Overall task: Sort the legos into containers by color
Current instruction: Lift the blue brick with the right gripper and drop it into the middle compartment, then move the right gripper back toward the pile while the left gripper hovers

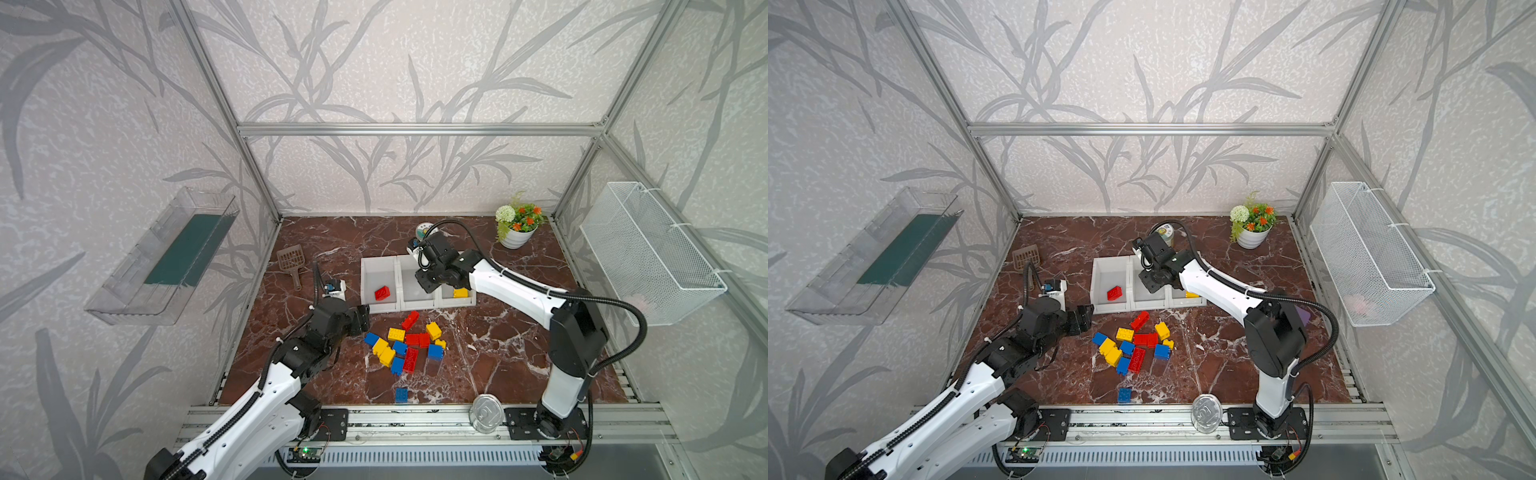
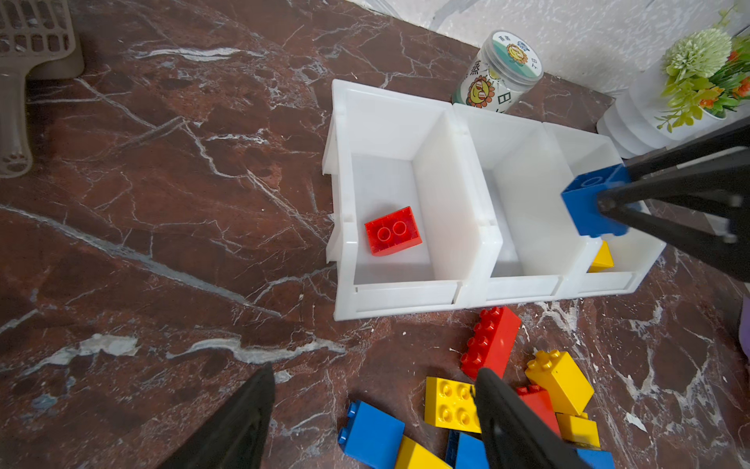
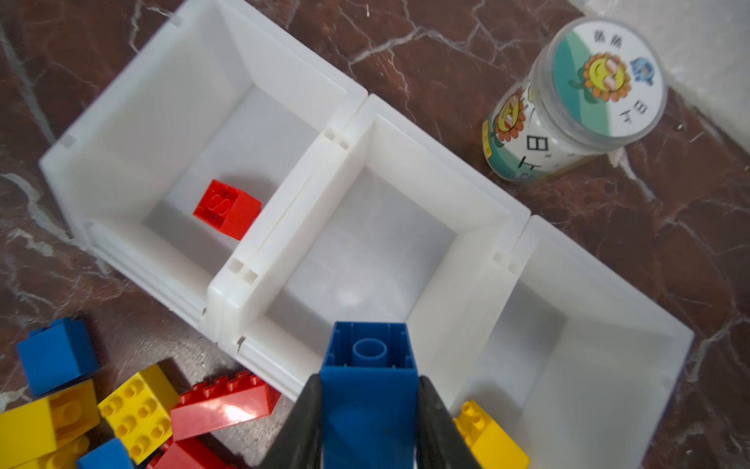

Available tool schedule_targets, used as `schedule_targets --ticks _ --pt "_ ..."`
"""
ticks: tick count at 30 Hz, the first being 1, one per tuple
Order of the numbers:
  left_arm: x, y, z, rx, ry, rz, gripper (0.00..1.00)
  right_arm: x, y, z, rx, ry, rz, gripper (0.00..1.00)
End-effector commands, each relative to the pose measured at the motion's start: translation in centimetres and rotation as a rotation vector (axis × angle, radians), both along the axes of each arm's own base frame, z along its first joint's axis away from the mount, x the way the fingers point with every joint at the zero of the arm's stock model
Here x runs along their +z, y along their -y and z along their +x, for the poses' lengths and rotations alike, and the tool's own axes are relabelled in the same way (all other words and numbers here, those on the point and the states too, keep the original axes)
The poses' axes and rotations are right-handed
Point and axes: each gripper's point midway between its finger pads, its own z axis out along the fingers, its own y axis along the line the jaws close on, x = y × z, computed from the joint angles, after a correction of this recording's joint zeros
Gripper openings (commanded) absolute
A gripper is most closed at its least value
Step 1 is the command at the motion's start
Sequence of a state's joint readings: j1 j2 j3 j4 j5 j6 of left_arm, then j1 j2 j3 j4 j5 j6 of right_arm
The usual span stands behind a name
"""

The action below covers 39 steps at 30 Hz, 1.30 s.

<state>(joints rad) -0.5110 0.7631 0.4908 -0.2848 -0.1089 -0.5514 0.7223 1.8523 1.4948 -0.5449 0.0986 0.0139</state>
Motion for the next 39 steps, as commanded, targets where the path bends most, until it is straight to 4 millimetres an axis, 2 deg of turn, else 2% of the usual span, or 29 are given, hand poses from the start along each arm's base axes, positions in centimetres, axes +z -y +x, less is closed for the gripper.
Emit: schedule_targets --ticks 1,3,5,11,17,23,30,35,39 --pt "-1.4 0.0 -0.9 0.0 -0.052 -0.014 0.8 0.7 -0.1 0.8 -0.05 0.001 0.027 0.48" --pt "-1.7 0.1 -1.1 -0.004 -0.062 -0.013 0.8 1.1 -0.2 0.8 -0.056 0.006 0.043 0.59" --pt "-1.9 0.2 -1.1 -0.011 -0.069 -0.009 0.8 1.9 -0.2 0.7 -0.059 0.017 0.061 0.64" --pt "-2.8 0.8 -1.5 -0.046 -0.106 0.021 0.79 4.1 0.8 -0.5 -0.067 0.04 0.096 0.66" --pt "-3.6 1.8 -2.0 -0.103 -0.137 0.06 0.78 5.5 2.9 -3.6 -0.101 0.045 0.179 0.66" --pt "-4.4 3.0 -2.6 -0.163 -0.171 0.094 0.76 4.5 6.6 -7.3 -0.168 0.029 0.201 0.67" --pt "-5.7 4.6 -3.3 -0.25 -0.219 0.131 0.75 1.2 11.5 -11.5 -0.288 -0.029 0.156 0.67" --pt "-6.9 5.6 -3.8 -0.297 -0.256 0.158 0.72 0.5 13.2 -12.9 -0.349 -0.03 0.181 0.67" --pt "-7.6 6.5 -3.8 -0.326 -0.276 0.156 0.7 -0.1 13.5 -13.4 -0.372 -0.047 0.191 0.68"
